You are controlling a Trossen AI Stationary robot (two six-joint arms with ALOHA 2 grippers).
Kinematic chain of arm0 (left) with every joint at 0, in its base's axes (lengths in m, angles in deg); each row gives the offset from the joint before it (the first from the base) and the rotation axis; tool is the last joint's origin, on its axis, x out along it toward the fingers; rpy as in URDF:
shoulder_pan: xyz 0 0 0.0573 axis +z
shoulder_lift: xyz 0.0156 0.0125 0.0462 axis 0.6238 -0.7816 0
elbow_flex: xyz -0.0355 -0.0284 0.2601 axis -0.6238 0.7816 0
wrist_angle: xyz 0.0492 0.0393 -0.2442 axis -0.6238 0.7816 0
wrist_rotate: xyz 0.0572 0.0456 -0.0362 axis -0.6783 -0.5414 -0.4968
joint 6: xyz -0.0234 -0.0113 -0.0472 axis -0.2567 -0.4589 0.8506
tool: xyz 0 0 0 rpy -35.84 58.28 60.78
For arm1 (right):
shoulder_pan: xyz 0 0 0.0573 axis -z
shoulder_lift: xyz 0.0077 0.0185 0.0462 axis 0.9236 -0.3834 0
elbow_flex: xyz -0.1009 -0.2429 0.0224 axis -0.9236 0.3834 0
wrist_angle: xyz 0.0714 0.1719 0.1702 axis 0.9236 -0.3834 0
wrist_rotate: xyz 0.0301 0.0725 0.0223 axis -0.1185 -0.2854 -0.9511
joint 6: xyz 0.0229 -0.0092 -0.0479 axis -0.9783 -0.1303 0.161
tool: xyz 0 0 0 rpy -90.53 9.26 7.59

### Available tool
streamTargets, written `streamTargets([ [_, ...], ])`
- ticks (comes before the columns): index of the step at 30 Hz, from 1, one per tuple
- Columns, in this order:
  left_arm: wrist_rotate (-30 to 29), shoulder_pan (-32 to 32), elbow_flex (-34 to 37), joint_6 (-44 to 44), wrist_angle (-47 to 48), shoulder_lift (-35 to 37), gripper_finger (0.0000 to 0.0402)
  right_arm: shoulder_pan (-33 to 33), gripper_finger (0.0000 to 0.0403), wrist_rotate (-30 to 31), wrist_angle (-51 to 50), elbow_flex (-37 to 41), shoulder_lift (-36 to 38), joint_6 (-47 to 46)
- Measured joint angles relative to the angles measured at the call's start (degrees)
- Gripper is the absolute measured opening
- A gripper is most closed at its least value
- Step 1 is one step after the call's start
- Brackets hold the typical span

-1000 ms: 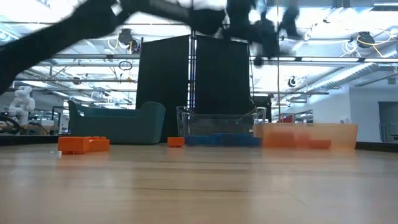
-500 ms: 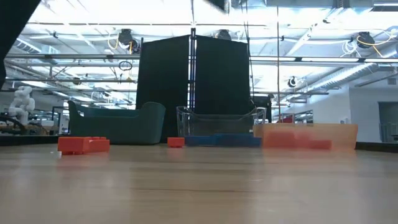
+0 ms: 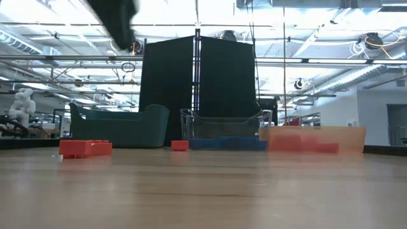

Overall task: Sort blocks
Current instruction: Put the orange game piece into the orange transparent bin

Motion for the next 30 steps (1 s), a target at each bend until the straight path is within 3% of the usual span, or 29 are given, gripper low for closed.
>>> streamTargets([
  [5,-0.9,-3.2,20.9,27.4,-15.2,13.3,0.0233,0.0,0.0,0.1,0.0,0.0,0.0,0.0],
  [10,-0.9,-5.1,29.4,38.6,-21.4,16.8,0.0233,0.0,0.0,0.3,-0.1,0.0,0.0,0.0],
  [15,-1.7,-5.6,34.9,36.5,-22.3,15.7,0.0233,0.0,0.0,0.2,-0.1,0.0,0.0,0.0],
  [20,1.8,-6.0,40.7,25.4,-32.5,15.7,0.0233,0.0,0.0,0.2,0.1,0.0,0.0,0.0],
  [30,3.5,-7.0,43.0,14.7,-38.6,15.7,0.0233,0.0,0.0,0.1,0.2,0.0,0.0,-0.2],
])
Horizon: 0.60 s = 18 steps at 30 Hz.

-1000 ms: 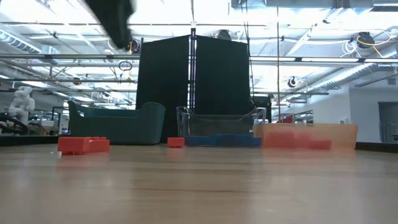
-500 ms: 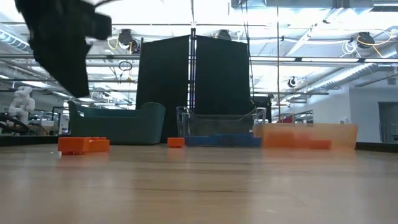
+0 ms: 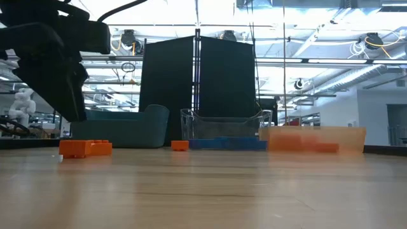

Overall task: Sort blocks
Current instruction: Put the orange game piece into the orange transparent bin

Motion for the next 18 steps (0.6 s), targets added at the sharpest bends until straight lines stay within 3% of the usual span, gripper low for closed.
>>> streamTargets([
  [18,0.0,0.6,0.0,-4.5,0.1,0.0,0.0303,0.0,0.0,0.0,-0.4,0.0,0.0,0.2],
])
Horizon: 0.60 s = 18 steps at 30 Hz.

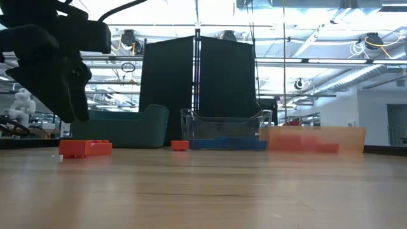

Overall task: Sort blocks
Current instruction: Put the orange game piece into the orange transparent bin

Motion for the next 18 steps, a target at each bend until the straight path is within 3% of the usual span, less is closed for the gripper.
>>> streamTargets([
  [14,0.6,-0.2,1.0,-0.1,-2.2,-8.0,0.0303,0.0,0.0,0.0,0.0,0.0,0.0,-0.3],
  [18,0.3,-0.2,0.7,-0.9,-3.2,-11.1,0.0277,0.0,0.0,0.0,0.0,0.0,0.0,-0.3],
])
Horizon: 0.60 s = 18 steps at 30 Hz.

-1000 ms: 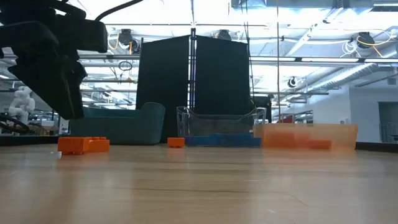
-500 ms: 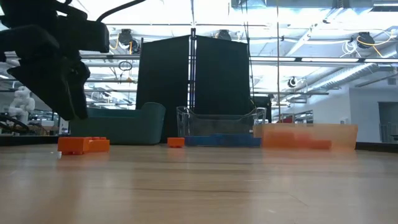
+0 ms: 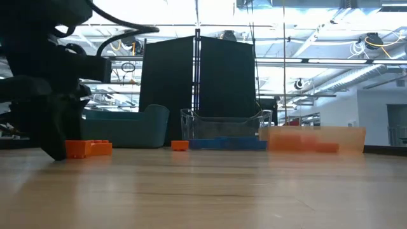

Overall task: Sort blocks
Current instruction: Put the orange game piece into the orange transparent bin

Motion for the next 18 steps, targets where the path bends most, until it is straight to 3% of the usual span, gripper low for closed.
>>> streamTargets([
  [9,0.2,-0.1,0.0,-0.6,-2.1,-1.6,0.0129,0.0,0.0,0.0,0.1,0.0,0.0,0.0],
  [18,-0.1,0.1,-2.7,0.0,-1.8,-2.0,0.013,0.0,0.0,0.0,0.1,0.0,0.0,0.0],
])
